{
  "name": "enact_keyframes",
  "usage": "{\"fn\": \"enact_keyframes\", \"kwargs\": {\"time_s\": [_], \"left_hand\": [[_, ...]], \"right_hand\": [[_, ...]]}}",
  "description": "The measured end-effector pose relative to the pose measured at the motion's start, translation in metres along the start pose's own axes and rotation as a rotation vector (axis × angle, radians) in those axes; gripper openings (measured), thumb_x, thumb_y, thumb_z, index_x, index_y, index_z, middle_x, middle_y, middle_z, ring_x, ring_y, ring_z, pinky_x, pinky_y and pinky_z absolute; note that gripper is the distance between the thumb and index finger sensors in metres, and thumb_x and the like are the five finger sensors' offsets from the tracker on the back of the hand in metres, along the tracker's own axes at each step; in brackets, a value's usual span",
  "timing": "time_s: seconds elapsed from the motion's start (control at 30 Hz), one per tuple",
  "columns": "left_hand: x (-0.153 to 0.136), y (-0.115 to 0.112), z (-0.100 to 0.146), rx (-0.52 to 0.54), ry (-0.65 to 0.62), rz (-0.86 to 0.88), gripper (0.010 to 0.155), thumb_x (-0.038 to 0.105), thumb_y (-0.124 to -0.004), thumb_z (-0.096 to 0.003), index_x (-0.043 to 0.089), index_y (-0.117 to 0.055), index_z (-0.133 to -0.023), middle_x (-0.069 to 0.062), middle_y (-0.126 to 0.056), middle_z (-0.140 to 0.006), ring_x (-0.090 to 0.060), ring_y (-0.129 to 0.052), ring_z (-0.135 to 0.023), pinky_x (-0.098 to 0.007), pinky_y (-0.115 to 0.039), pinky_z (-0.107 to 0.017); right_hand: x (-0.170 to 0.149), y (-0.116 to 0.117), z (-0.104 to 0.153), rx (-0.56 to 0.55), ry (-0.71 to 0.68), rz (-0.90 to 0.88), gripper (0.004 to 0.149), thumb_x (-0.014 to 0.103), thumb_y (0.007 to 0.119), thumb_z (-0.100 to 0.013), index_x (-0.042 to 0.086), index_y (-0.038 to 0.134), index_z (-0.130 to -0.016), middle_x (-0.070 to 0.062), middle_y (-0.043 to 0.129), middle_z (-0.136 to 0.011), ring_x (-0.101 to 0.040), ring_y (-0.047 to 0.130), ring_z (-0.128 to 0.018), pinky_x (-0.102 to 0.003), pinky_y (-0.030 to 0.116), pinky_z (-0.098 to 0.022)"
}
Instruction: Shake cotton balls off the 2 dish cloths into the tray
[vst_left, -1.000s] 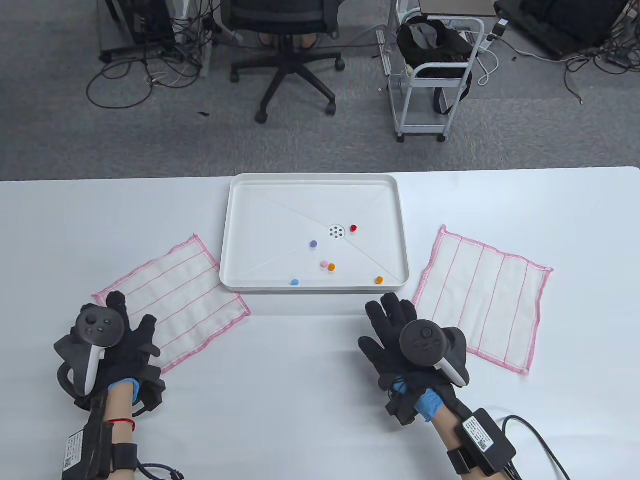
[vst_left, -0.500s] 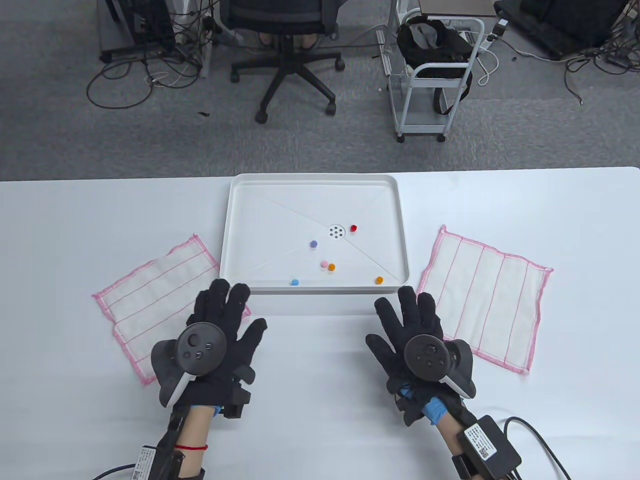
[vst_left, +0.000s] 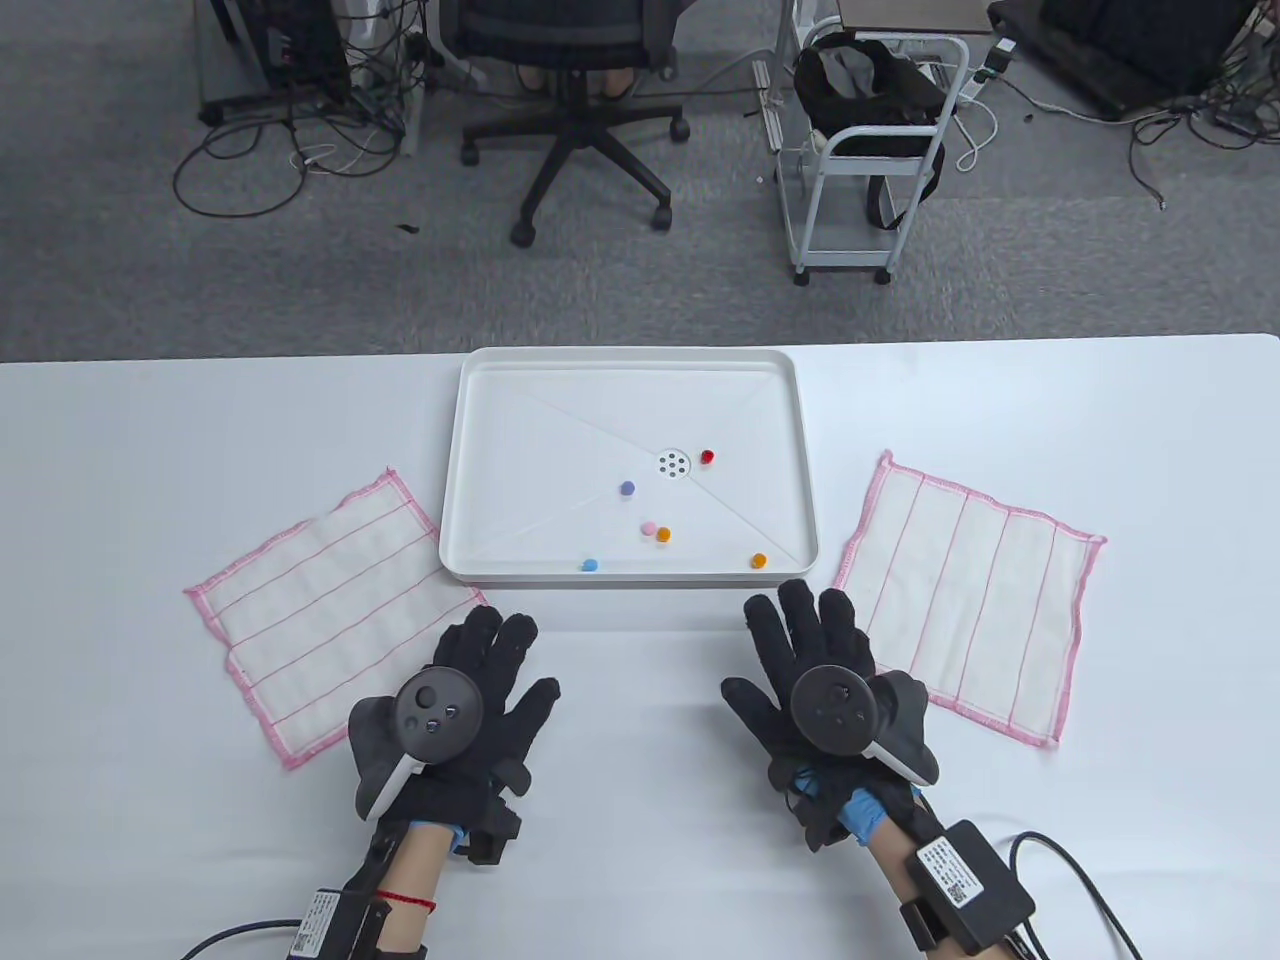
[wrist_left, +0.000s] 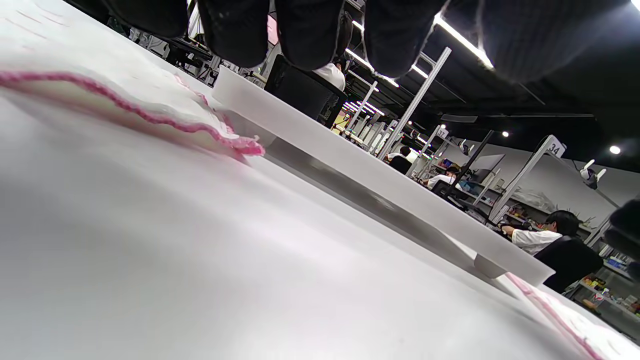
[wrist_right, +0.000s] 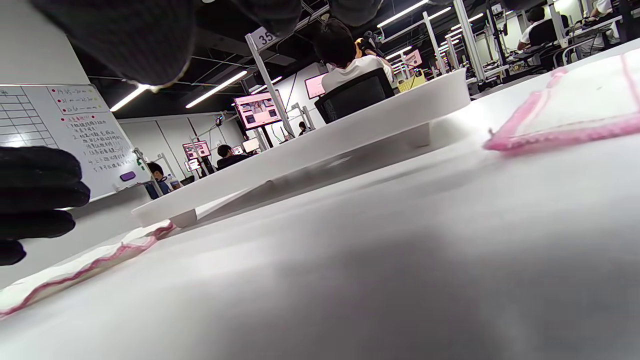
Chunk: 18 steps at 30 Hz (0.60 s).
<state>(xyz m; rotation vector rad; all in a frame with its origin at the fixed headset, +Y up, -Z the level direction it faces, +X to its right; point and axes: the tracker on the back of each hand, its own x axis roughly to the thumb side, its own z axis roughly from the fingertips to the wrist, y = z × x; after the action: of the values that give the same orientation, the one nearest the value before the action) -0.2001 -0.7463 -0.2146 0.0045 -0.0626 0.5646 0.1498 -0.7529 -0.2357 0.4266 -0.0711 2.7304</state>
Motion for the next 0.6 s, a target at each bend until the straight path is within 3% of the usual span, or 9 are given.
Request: {"fn": "enact_keyframes", "kwargs": {"time_s": [0.6], "left_hand": [[-0.0046,-0.0039,0.0028,-0.015,0.021,-0.058,0.074,0.061,-0.072,-0.0487,0.031,-0.05,-0.113,-0.015,-0.044,-0.125,-0.052,-0.045,-0.113,-0.073,-0.043,-0.071]], "right_hand": [[-0.0008,0.0033,-0.0002,0.024,-0.017,0.035,0.08,0.063,0.064,-0.049,0.027,0.027,-0.11,-0.02,0.019,-0.114,-0.063,0.023,-0.099,-0.076,0.04,-0.064]]}}
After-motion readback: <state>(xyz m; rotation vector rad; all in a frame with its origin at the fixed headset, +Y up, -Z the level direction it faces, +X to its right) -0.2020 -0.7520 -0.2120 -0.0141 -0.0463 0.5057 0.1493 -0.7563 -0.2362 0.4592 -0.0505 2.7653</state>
